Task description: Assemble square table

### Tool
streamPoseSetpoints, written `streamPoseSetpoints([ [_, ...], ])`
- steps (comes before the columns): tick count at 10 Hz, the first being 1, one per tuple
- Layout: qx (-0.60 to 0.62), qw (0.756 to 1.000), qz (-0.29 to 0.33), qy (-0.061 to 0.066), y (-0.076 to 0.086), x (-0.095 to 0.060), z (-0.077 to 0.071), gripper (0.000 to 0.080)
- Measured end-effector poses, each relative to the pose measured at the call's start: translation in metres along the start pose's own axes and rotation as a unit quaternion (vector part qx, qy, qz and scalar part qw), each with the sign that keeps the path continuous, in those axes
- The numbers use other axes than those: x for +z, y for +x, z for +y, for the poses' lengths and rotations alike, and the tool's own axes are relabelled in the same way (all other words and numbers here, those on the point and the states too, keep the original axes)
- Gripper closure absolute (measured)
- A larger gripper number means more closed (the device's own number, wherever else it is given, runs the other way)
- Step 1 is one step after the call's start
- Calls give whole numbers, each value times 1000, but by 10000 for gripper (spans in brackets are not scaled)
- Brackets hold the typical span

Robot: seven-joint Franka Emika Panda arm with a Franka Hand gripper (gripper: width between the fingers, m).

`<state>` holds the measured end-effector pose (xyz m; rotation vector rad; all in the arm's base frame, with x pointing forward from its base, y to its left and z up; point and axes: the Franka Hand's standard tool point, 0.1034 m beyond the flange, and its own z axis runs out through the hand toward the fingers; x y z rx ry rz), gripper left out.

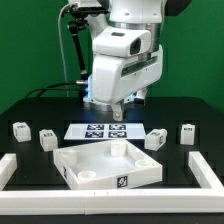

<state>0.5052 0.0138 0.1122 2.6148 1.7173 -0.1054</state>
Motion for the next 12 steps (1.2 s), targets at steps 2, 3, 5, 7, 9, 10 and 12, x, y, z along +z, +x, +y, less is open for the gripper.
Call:
streamPoseSetpoints([
  [2, -5, 1000, -2, 4, 1, 1, 0, 150],
  [3, -41, 999, -3, 5, -1, 2, -1, 150],
  [5, -154, 988, -6, 9, -13, 9, -2, 150],
  [7, -306, 952, 3, -2, -47, 34, -4, 150],
  [9, -402, 915, 11, 25, -73, 64, -3, 150],
  [10, -414, 909, 11, 48, -75, 68, -6, 150],
  [12, -456, 889, 8, 45, -77, 69, -4, 150],
])
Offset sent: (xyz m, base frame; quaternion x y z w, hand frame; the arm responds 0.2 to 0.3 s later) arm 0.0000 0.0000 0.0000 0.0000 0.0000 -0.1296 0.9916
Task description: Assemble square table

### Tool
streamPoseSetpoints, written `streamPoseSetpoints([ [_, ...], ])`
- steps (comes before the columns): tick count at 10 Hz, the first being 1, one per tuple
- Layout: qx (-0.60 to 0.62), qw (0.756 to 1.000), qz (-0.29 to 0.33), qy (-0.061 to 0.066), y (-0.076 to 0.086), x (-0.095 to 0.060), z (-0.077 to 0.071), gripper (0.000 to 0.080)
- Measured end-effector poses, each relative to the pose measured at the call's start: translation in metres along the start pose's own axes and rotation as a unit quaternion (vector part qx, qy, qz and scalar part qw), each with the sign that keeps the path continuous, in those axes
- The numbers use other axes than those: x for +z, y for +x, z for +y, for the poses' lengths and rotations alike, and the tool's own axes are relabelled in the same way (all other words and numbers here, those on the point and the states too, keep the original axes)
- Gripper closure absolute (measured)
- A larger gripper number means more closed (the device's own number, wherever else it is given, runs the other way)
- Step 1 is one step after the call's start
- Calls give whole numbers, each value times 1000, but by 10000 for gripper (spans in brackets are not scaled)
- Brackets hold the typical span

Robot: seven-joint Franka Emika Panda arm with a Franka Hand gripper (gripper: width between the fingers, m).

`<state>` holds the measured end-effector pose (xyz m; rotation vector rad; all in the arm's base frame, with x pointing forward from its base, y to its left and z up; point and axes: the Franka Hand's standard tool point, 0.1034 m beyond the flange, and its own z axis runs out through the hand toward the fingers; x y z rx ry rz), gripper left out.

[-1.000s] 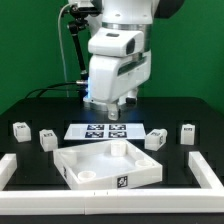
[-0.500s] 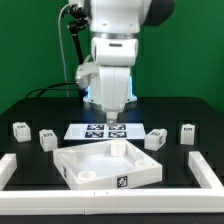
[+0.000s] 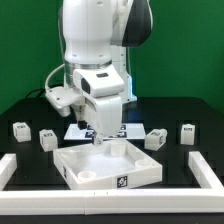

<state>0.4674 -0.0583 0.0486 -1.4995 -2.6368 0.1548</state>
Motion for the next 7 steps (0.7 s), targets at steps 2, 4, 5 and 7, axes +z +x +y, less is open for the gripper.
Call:
streamPoseSetpoints([
  [2, 1, 1000, 1, 2, 0, 3, -2, 150],
  [4, -8, 1000, 13, 4, -4, 30, -11, 150],
  [5, -6, 1000, 18, 8, -4, 38, -11, 150],
  [7, -5, 1000, 19, 9, -5, 40, -10, 150],
])
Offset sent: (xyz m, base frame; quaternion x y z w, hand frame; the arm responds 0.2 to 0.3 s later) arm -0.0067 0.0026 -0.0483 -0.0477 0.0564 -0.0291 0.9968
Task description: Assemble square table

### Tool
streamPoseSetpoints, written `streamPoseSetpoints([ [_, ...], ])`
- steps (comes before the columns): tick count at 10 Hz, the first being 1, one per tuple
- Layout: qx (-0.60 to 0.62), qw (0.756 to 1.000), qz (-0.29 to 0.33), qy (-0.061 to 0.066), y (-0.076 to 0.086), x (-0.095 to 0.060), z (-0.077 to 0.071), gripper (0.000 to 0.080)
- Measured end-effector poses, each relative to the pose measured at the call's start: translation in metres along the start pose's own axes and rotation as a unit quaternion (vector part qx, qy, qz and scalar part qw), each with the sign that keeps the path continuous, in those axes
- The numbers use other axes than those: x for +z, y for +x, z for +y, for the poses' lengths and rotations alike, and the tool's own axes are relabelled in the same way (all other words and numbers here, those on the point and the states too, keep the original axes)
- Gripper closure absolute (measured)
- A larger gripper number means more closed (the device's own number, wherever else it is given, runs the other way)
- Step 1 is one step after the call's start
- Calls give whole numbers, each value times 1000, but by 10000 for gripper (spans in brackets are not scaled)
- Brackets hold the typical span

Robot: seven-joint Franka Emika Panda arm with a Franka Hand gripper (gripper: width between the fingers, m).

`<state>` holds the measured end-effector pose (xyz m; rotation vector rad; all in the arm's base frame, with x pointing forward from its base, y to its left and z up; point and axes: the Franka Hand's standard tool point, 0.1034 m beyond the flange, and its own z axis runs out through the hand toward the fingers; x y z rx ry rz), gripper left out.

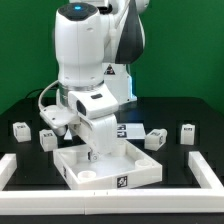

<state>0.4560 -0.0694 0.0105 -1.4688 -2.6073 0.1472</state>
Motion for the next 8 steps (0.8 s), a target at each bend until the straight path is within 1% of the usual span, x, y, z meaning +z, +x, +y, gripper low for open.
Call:
streamPoseSetpoints([
  [2, 1, 1000, 0, 0, 0, 1, -1, 160],
  [3, 1, 1000, 1, 1, 0, 1, -1, 335],
  [4, 1, 1000, 1, 1, 0, 1, -1, 536],
  [5, 1, 1000, 1, 1, 0, 1, -1, 671],
  [6, 3, 1000, -1, -2, -2, 0, 0, 671],
  [7, 3, 1000, -2, -4, -3, 0, 1, 725],
  [8, 3, 1000, -3, -5, -3, 0, 1, 725],
])
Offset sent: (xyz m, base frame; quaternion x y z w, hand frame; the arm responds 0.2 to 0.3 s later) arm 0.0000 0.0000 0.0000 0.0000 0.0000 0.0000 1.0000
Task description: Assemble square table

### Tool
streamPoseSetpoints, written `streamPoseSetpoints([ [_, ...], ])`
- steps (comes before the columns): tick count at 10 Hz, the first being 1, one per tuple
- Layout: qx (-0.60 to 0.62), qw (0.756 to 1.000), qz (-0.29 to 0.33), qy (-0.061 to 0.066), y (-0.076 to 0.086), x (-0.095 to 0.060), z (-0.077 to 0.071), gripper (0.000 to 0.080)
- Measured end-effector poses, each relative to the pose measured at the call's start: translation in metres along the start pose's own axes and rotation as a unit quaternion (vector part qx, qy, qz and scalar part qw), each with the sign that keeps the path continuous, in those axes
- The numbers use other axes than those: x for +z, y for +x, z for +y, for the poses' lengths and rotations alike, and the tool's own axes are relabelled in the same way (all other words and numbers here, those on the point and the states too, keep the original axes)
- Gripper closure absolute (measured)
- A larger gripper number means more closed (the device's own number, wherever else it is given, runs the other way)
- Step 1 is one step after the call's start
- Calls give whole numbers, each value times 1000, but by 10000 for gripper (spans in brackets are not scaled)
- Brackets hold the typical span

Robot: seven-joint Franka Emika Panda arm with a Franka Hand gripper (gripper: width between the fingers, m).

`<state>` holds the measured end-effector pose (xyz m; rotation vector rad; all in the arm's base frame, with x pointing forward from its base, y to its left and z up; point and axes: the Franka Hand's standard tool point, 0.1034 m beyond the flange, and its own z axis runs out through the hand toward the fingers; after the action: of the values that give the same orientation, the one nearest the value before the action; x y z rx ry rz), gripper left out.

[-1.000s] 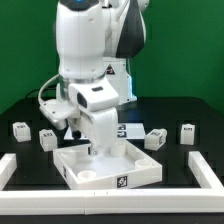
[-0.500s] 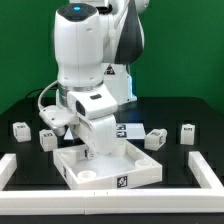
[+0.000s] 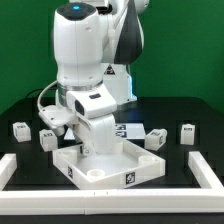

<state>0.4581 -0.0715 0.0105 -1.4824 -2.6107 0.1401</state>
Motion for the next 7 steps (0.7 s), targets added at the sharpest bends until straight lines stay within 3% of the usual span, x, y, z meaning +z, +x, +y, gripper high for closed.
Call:
streamPoseSetpoints([
  [6, 2, 1000, 0, 0, 0, 0, 0, 725],
  [7, 61, 998, 1, 0, 5, 0, 5, 725],
])
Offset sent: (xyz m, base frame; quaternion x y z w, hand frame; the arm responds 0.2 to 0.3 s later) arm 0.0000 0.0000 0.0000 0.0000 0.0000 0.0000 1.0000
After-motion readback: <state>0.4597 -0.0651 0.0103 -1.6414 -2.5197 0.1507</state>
